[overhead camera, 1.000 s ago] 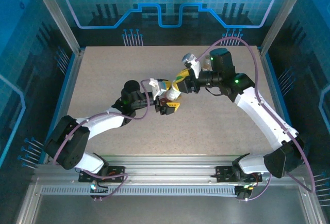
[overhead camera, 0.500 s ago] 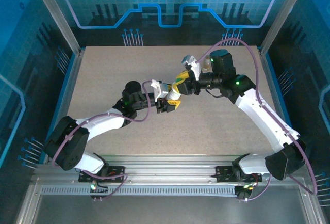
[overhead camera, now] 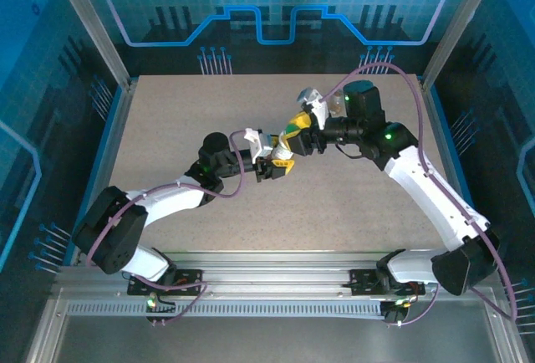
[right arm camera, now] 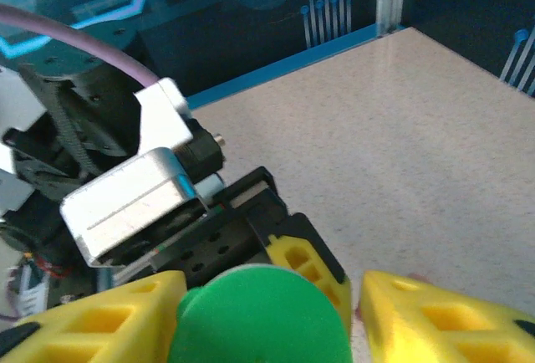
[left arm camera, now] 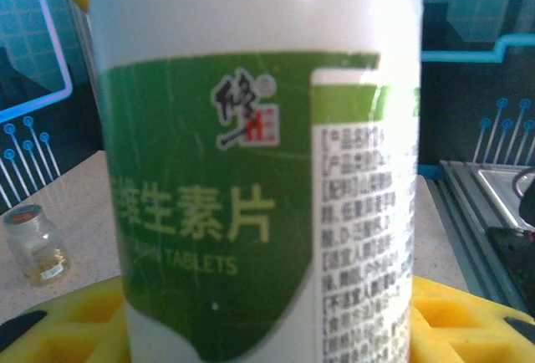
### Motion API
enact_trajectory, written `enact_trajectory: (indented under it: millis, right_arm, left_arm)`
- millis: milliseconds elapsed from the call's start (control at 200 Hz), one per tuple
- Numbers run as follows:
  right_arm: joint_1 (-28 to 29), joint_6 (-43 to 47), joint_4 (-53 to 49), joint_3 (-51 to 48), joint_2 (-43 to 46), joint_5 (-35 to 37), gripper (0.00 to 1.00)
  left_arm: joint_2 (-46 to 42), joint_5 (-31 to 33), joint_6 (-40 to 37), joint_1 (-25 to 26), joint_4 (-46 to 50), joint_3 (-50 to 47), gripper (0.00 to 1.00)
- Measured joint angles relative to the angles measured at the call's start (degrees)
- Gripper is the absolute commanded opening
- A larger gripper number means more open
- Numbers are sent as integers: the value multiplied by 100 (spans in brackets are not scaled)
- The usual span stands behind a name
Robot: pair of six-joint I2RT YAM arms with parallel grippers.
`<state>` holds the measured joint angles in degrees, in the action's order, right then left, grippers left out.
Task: Sort the pills into containers
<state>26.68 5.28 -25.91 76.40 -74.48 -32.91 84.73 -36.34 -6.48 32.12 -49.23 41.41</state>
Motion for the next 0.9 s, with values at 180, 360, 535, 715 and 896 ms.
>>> enact_trajectory:
  millis: [180, 360, 535, 715, 896]
  right_arm:
    - [48, -503, 210, -94, 365, 719, 69]
    - [380, -863, 680, -258, 704, 1576, 60]
    - [671, -920, 953, -289, 455, 2162, 56]
    - [820, -968, 966, -221, -44, 2601, 50]
    - [820, -1029, 903, -85, -190, 2621, 44]
  left_arm:
    - [164, 564, 212, 11, -393, -118, 29]
    - [289, 1023, 387, 11, -428, -142, 26]
    - [289, 1178, 507, 44, -531, -142, 26]
    - [306, 1285, 503, 94, -468, -179, 26]
    - [308, 1287, 485, 107, -514, -227, 25]
